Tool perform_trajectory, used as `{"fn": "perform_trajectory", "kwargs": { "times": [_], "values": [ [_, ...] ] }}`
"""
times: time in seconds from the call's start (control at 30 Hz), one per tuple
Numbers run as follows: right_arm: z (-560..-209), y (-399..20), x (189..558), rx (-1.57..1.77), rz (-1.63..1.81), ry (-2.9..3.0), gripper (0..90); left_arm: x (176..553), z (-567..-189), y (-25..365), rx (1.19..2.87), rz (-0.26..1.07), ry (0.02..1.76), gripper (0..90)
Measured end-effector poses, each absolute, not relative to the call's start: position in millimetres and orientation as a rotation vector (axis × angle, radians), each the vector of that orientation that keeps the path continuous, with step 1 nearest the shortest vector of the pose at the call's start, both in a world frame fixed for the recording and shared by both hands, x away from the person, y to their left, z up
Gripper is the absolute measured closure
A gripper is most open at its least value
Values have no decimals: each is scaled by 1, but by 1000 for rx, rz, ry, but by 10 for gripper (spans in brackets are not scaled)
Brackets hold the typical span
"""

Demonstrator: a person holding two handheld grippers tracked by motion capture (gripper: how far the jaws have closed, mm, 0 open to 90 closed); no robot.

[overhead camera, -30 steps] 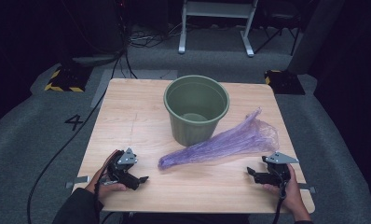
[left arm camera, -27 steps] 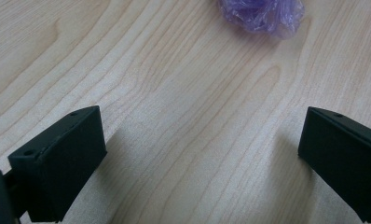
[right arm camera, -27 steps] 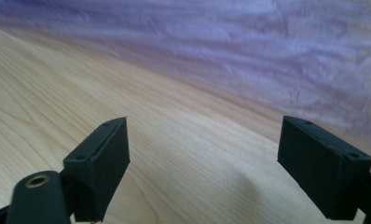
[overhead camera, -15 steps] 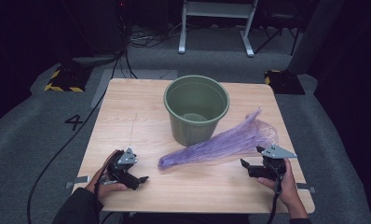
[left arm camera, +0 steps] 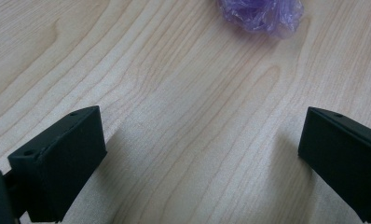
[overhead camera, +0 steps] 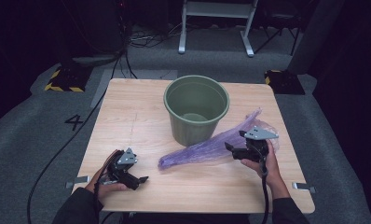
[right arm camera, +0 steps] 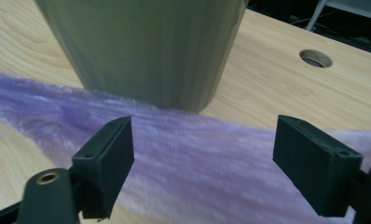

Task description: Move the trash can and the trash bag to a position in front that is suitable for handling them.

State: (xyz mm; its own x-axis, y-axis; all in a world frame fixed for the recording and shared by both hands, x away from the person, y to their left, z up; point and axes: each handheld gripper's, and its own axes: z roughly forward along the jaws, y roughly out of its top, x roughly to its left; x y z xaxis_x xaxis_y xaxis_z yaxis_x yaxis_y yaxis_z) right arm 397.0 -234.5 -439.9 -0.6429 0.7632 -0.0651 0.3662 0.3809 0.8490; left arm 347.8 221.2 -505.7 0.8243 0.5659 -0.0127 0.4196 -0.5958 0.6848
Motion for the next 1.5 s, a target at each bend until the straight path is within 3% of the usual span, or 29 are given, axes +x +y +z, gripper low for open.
{"fn": "perform_trajectory", "kwargs": {
  "times": [0.6,1.5],
  "values": [
    [-439,-182,423,854,1210,2279,156,348,-506,221,2294,267,718,2],
    [-444,-149,424,689,1142,2409,168,348,-506,221,2294,267,718,2]
  ]
}}
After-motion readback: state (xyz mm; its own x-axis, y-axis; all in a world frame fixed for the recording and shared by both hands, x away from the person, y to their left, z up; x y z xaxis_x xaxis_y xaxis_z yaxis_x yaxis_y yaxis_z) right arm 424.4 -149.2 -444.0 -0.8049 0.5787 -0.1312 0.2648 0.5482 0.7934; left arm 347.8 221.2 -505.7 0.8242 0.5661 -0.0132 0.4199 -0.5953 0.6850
